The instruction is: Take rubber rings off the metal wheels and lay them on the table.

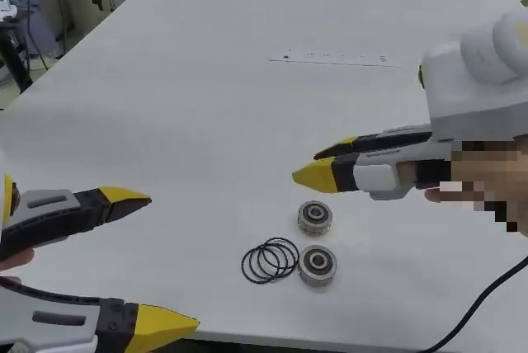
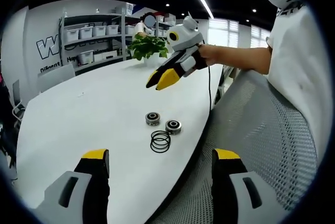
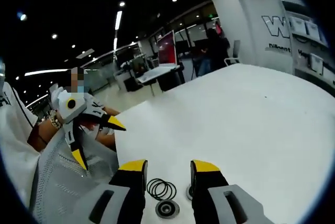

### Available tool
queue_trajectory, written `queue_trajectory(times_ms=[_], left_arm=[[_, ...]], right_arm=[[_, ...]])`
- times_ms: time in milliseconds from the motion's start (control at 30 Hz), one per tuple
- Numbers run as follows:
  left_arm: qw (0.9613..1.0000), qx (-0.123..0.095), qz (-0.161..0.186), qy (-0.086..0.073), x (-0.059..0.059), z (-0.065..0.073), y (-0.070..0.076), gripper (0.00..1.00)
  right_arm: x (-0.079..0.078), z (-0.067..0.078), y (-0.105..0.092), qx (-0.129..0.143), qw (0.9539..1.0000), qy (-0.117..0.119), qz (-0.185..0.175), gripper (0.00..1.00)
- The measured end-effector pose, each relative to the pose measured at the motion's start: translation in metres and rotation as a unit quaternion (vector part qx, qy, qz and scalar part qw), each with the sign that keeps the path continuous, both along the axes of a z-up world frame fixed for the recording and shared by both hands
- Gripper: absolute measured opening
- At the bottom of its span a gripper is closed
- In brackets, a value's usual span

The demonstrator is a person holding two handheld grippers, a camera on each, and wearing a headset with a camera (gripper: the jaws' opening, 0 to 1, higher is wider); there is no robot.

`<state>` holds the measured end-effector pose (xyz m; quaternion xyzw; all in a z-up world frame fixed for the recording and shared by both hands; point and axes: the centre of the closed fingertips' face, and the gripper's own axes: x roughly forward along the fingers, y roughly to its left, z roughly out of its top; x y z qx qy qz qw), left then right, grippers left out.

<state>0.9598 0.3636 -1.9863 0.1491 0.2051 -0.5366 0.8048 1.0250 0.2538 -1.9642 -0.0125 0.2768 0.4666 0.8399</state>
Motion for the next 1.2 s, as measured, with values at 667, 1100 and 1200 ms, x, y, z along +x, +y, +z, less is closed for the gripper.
queue_trajectory(times_ms=[667,1100,1200], left_arm=[[0.999,0.015,-0.04,-0.015,-0.001,0.002,-0.007,0.88],[0.9995,0.008,-0.027,-0.009,0.005,0.002,-0.001,0.91],[0.9998,0.001,-0.019,-0.006,0.007,0.002,0.003,0.92]], right_arm=[[-0.063,0.022,-0.045,0.016,0.9933,-0.109,0.034,0.71],[-0.087,-0.043,-0.076,-0.045,0.9976,-0.05,-0.015,0.96],[-0.09,-0.05,-0.076,-0.053,0.9976,-0.042,-0.017,0.97]])
